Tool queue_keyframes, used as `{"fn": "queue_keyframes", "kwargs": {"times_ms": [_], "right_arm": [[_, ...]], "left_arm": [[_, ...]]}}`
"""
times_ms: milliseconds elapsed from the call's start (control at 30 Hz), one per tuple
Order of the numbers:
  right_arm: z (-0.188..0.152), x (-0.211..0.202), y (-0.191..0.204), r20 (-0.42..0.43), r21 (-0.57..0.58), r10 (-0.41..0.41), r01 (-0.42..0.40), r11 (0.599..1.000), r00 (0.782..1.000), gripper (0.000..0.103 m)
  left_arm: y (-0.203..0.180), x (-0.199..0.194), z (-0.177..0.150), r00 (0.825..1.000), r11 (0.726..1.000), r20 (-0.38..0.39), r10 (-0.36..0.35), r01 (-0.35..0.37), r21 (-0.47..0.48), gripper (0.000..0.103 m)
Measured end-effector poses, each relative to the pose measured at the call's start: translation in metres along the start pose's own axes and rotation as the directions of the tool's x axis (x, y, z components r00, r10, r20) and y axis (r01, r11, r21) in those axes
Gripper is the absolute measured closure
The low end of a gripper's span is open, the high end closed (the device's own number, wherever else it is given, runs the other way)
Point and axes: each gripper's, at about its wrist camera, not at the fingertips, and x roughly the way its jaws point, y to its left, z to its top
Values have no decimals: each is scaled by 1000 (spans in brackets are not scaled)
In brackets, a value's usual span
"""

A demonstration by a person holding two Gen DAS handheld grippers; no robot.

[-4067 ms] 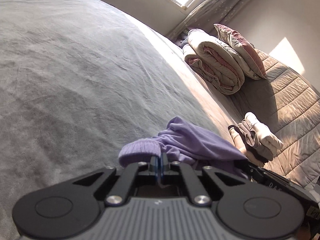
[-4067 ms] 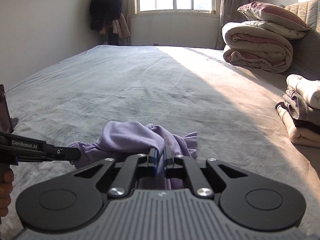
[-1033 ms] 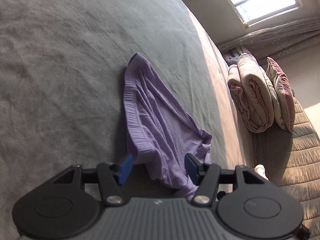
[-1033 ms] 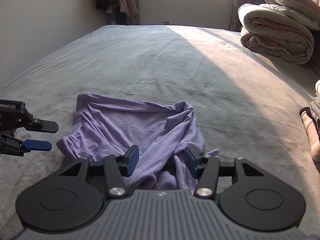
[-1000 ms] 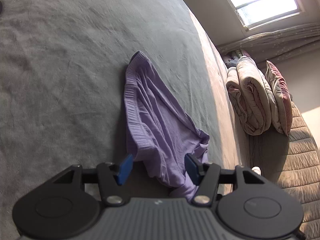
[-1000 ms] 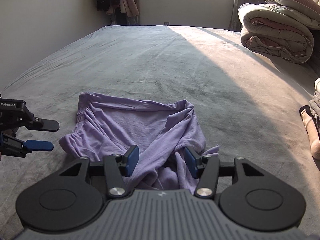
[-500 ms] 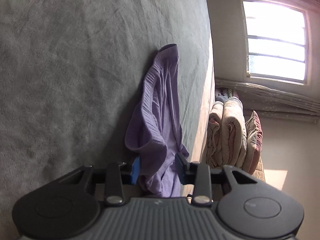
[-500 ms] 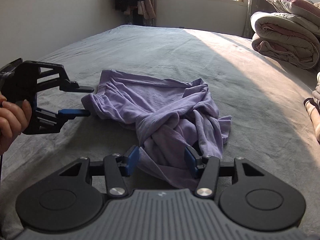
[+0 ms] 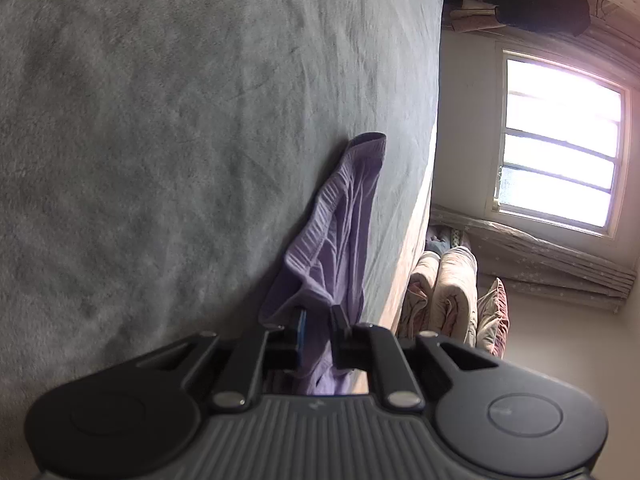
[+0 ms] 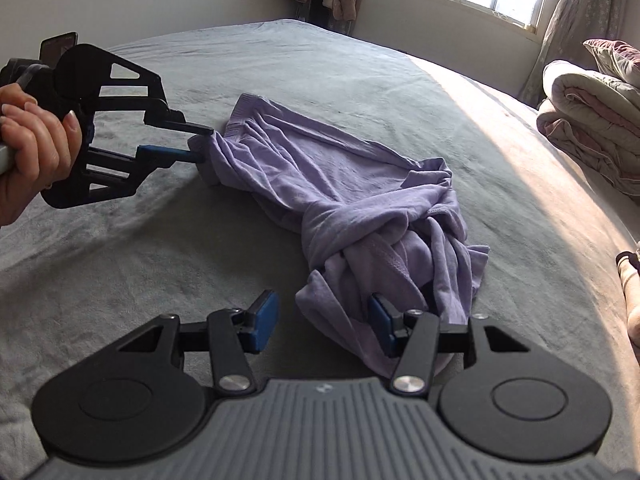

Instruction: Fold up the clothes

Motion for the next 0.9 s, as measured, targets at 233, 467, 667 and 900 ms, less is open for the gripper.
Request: {"fn": "queue_keyframes", "kwargs": {"times_ms": [233,467,667,900], "right_arm": [[-9,14,-7,-2,-30,-101,101,994,995,65],[3,-3,-40,43,164,-106,98,982,993,95],[10,-16,-47,70,215,-113,95,972,991,95],[8,-15,-60,63,240,-142,123,963,988,95]], "left_arm": [[-15,-10,6,994,992,105,40,-52,112,103],[-21,-37,20,997,983,70,28,-41,181,103],[-13,-33,14,999,994,-43,-2,6,108,69],[1,-25,11,999,1000,-53,2,-2,-3,63]]}}
